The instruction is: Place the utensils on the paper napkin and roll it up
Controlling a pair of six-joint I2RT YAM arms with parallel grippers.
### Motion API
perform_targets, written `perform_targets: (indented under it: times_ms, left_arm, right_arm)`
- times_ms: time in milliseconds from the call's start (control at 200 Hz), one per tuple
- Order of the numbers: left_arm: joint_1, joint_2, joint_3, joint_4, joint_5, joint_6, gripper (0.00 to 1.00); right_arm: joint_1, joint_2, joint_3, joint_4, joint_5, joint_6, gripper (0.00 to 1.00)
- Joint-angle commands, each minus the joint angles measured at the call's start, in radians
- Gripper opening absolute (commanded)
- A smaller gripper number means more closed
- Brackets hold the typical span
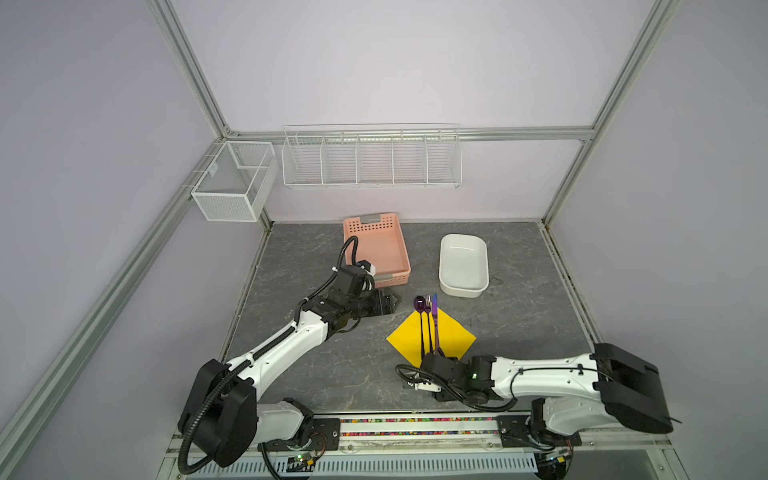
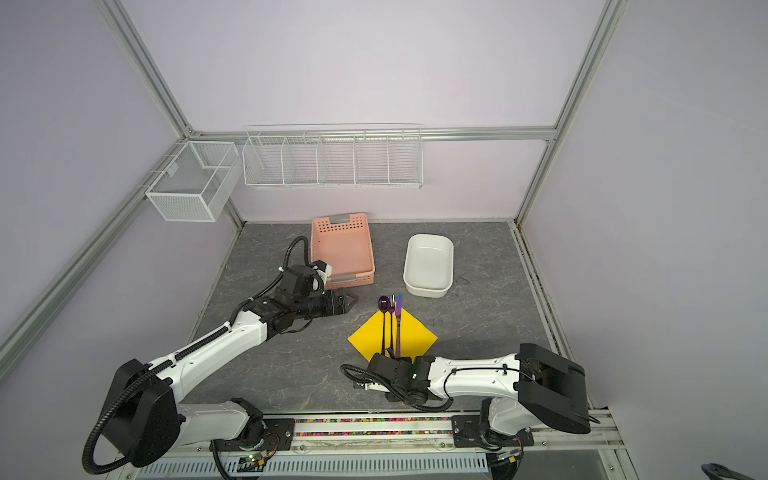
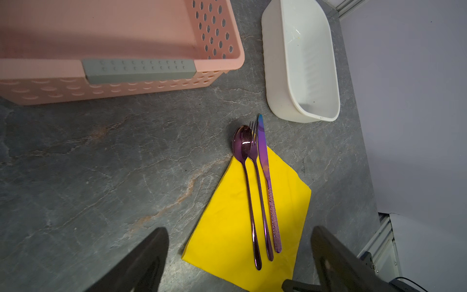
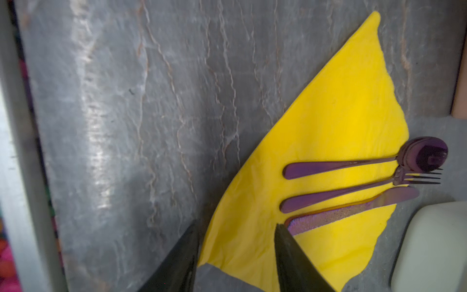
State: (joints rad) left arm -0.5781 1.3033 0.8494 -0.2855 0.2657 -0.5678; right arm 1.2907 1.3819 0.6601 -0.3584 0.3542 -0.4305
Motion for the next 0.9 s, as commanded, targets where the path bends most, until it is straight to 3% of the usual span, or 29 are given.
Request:
perform_targets:
  times_ms: [0, 325, 630, 895]
  left_arm:
    - [-0.003, -0.002, -0.016, -0.001, -0.014, -0.003, 0.88]
    - [-0.003, -0.011, -0.028, -0.007, -0.018, 0.0, 0.88]
    - [-0.003, -0.028, -0.033, -0.02, -0.014, 0.022, 0.88]
    - [-0.005, -0.068, -0.113, -0.006, 0.12, 0.057, 0.66]
  right_arm:
    - [-0.008, -0.041, -0.016, -0.039, -0.009, -0.019, 0.44]
    - [-0.039, -0.047, -0.004, -0.062, -0.098, -0.001, 0.22]
    - [-0.088, -0.05, 0.013, -0.067, -0.156, -0.007, 0.07]
    - [-0.153, -0.052, 0.049, -0.063, -0.182, -0.046, 0.07]
